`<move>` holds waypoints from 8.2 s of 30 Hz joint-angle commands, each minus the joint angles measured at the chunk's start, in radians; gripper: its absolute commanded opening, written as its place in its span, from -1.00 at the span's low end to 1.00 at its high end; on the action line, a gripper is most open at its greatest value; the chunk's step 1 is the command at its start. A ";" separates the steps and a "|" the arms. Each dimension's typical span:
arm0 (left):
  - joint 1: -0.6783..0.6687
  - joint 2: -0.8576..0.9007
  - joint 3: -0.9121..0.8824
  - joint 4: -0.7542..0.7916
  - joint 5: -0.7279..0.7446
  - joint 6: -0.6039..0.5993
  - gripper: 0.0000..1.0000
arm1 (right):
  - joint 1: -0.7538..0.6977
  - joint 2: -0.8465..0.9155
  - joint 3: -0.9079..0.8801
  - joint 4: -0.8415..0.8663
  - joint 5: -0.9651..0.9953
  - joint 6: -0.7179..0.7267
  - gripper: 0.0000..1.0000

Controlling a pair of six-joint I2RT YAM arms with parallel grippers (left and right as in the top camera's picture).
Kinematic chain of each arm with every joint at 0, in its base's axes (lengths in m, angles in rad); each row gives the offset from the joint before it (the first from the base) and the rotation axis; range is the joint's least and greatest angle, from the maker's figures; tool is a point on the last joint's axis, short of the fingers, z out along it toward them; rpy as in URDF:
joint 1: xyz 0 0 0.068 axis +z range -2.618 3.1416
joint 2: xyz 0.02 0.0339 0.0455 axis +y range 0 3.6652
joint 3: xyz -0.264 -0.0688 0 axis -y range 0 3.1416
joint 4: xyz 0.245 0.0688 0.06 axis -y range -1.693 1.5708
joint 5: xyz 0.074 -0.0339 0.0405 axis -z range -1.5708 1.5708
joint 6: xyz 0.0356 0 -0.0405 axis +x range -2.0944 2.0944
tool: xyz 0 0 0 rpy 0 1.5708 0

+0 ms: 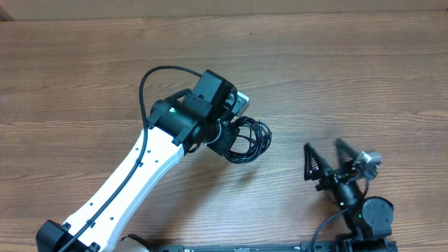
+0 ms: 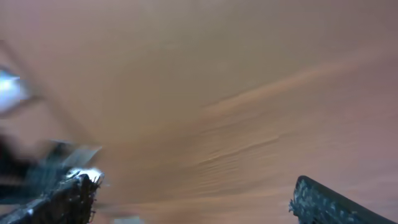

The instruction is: Untangle cables

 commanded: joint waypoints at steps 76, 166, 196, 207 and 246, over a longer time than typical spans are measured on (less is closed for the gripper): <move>0.256 0.007 0.023 0.087 0.251 -0.462 0.99 | 0.308 0.867 0.404 0.190 -0.183 0.519 -0.92; 0.153 -0.304 -0.867 1.269 0.304 -1.367 -0.91 | 0.308 0.921 0.404 0.173 -0.266 0.574 -0.81; 0.355 -0.304 -0.867 1.000 0.934 -0.276 -0.92 | 0.308 0.926 0.404 0.138 -0.420 -0.225 0.30; 0.355 -0.304 -0.867 1.099 0.878 -0.417 -0.92 | 0.308 0.998 0.404 0.110 -0.626 -0.224 -0.85; 0.355 -0.304 -0.867 1.159 1.198 -0.211 -0.92 | 0.308 0.999 0.404 0.113 -0.425 -0.103 -0.82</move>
